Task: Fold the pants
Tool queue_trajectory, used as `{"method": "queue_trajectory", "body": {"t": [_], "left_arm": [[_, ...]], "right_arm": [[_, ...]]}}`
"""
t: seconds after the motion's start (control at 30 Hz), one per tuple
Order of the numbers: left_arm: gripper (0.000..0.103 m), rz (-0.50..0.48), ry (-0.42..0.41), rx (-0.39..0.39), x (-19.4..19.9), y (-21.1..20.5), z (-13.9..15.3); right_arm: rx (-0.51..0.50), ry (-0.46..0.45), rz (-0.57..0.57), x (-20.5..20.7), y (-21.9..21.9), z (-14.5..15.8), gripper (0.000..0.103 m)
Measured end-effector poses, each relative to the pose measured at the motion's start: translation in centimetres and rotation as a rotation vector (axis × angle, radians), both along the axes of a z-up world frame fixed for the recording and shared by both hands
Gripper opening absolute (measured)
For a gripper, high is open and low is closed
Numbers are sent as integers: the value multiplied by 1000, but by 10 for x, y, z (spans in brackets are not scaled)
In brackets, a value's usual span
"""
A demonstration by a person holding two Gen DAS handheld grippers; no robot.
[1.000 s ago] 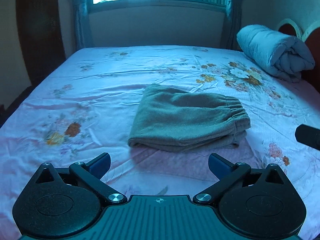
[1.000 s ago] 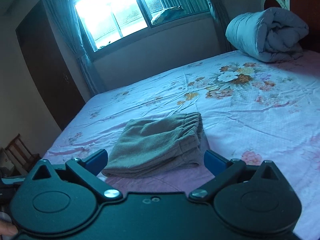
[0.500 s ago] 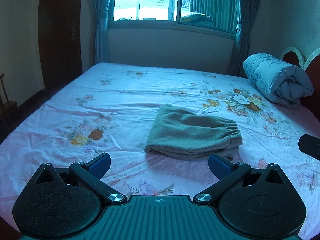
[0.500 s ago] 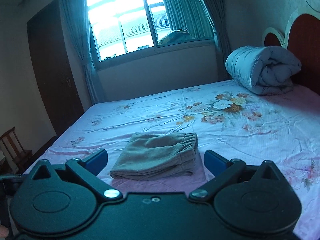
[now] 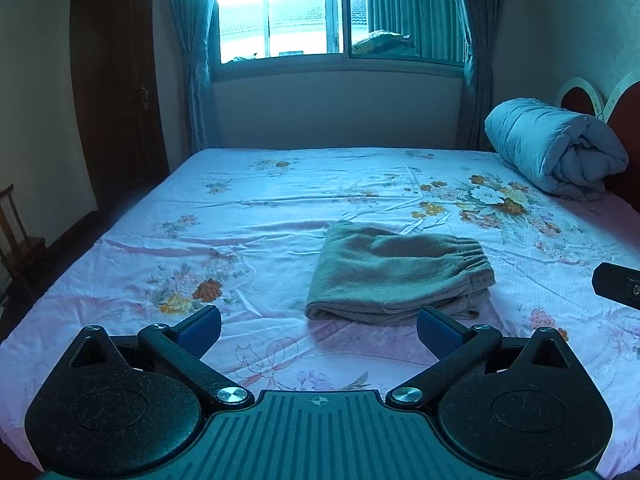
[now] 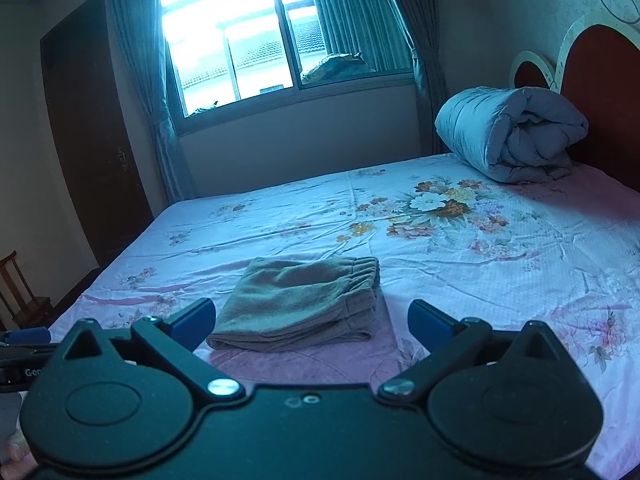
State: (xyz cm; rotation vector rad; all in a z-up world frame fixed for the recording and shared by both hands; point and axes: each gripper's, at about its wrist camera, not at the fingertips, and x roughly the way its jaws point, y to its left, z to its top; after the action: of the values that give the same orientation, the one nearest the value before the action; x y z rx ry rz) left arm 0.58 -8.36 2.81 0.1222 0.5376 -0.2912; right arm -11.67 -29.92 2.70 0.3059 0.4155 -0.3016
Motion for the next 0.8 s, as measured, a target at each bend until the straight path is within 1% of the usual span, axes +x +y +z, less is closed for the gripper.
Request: {"method": "queue_trajectory", "body": {"t": [0.23,0.43,0.6,0.8], "left_arm": [[103,2,18,-21,5,1,-3],[103,3,8,-25,6,2,-3],[103,-3,24,-47,11,2,-3],[103,-2,21,-58,14,-1,-4]], "right_arm": [[-5,17,-6,5,-2,-4,97],[1,32,-2,11,-2,-6,97],[1,34,0,13,-2,-6,97],[3,35,5,17,-4,-8,97]]}}
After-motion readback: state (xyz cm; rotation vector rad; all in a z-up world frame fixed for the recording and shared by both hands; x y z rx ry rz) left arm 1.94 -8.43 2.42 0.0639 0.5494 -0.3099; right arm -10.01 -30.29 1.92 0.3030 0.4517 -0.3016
